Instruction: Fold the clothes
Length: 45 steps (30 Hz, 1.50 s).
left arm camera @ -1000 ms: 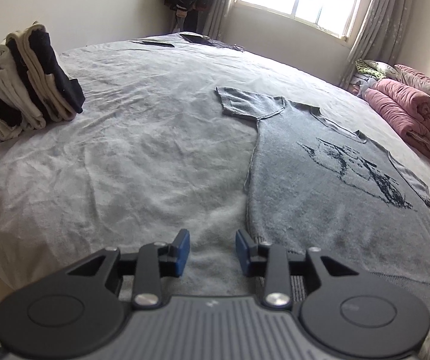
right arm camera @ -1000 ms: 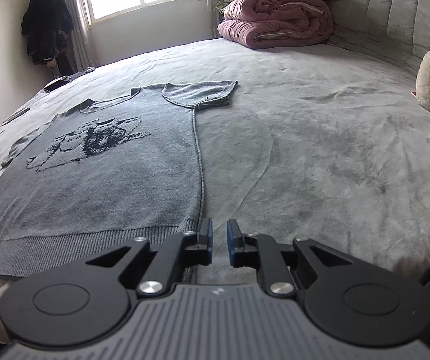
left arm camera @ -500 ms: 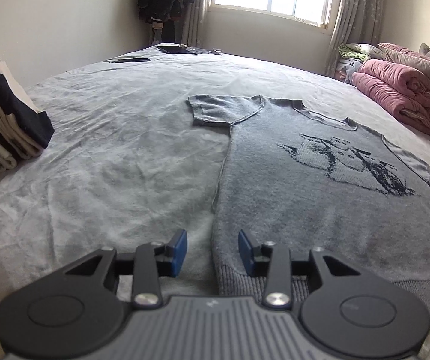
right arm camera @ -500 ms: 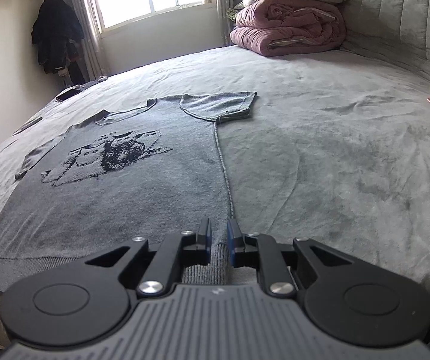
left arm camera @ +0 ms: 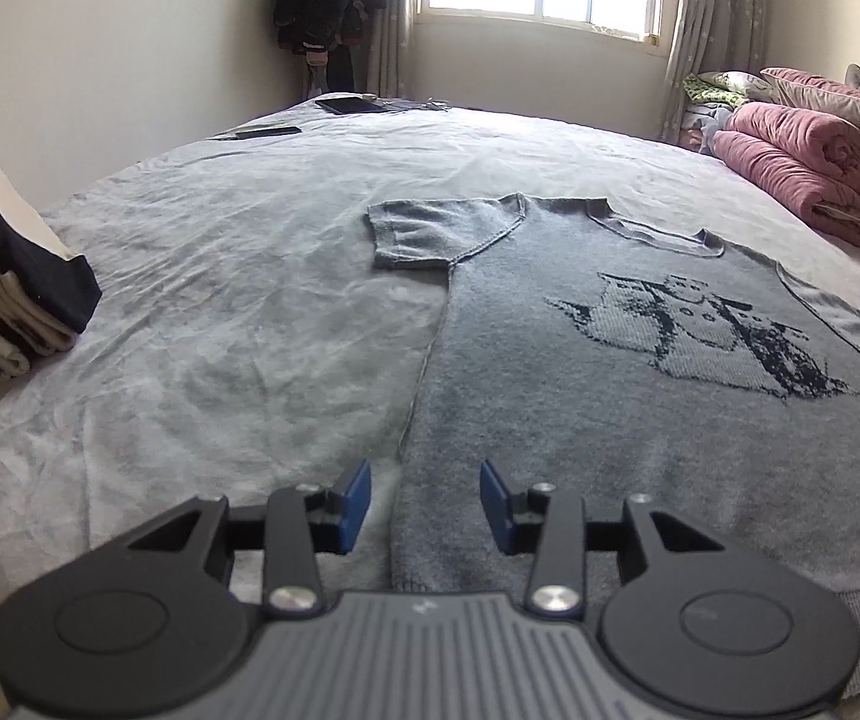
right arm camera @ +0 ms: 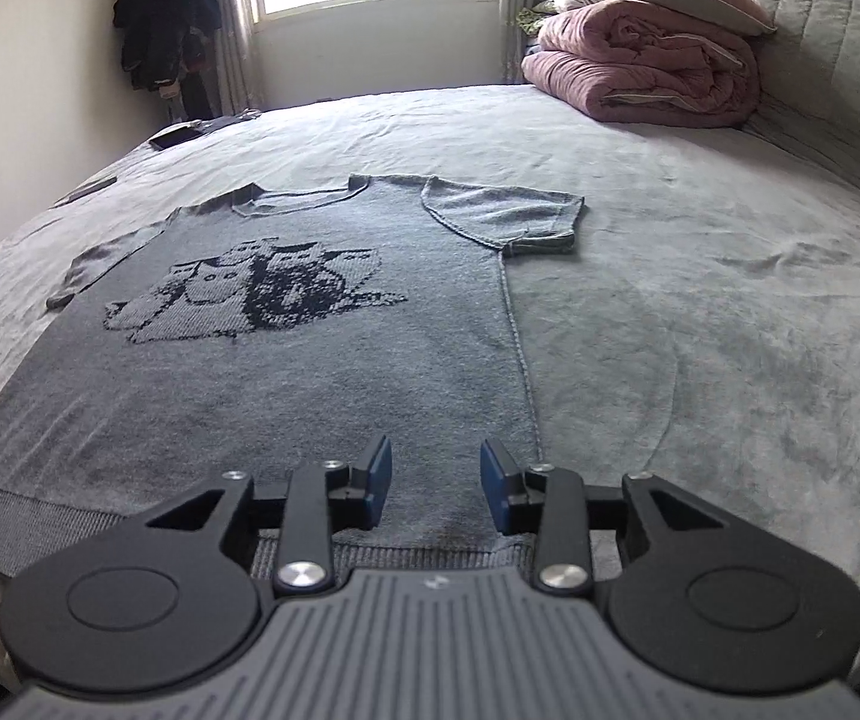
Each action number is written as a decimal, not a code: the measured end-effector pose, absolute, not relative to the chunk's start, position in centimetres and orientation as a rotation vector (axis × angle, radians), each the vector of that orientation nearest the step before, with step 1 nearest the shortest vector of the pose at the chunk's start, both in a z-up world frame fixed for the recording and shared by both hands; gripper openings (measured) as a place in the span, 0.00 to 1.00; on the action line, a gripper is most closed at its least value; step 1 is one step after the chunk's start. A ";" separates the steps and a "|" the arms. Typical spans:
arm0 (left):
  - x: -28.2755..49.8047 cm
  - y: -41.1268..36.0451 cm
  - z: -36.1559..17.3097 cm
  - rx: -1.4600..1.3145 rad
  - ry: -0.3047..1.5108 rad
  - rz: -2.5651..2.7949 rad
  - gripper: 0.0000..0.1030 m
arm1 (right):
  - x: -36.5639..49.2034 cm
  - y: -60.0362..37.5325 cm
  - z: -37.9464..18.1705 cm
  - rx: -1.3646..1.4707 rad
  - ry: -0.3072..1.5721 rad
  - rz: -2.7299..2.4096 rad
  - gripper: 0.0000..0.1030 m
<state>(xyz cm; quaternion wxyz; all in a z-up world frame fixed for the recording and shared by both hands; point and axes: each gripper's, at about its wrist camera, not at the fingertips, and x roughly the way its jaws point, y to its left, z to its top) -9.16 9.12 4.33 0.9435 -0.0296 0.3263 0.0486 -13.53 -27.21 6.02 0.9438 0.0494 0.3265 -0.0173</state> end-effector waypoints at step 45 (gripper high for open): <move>7.3 8.4 7.8 -0.166 0.762 0.150 0.91 | 1.4 -29.4 7.3 -0.029 0.712 0.143 1.00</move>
